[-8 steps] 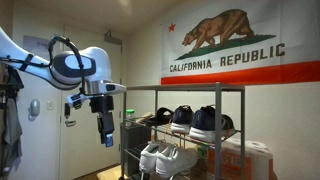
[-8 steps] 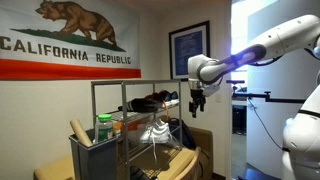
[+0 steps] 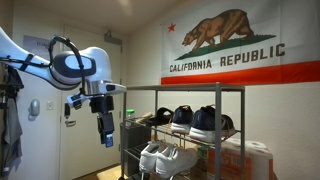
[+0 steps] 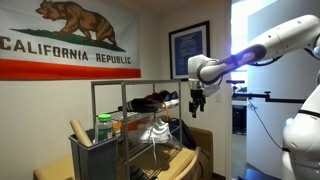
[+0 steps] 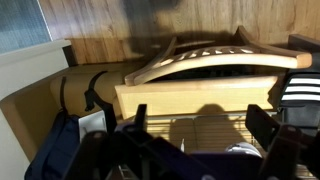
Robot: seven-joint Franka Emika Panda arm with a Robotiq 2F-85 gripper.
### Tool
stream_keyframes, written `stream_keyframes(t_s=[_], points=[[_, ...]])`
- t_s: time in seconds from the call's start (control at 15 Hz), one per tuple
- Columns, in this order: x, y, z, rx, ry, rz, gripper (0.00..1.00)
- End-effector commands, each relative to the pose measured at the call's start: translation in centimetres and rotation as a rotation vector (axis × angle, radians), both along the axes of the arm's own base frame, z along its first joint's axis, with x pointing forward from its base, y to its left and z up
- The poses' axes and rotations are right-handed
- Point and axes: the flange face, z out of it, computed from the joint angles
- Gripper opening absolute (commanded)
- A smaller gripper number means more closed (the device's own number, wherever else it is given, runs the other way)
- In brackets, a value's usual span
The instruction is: Put the right side of the white shoe on the top shelf of the shoe rack
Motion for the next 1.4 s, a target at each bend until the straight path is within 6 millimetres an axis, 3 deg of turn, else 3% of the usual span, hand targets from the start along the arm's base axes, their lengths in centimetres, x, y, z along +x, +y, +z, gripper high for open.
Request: stream_keyframes(t_s=[0.0,0.47,0.67,0.93,1.33], points=[[1.1,-0.8,-1.6,0.011,-0.002,-0.027,1.0],[5.2,-3.4,-8.8,0.082,-0.101,-0.16,1.0],[7.1,-3.8,-10.5,0.095,-0.183,-0.217,1.0],[8.8,-4.3,-10.8,0.119,-0.327,-0.311,1.0],[10.6,-5.0,-8.9,0.107,-0.515,-0.398,1.0]])
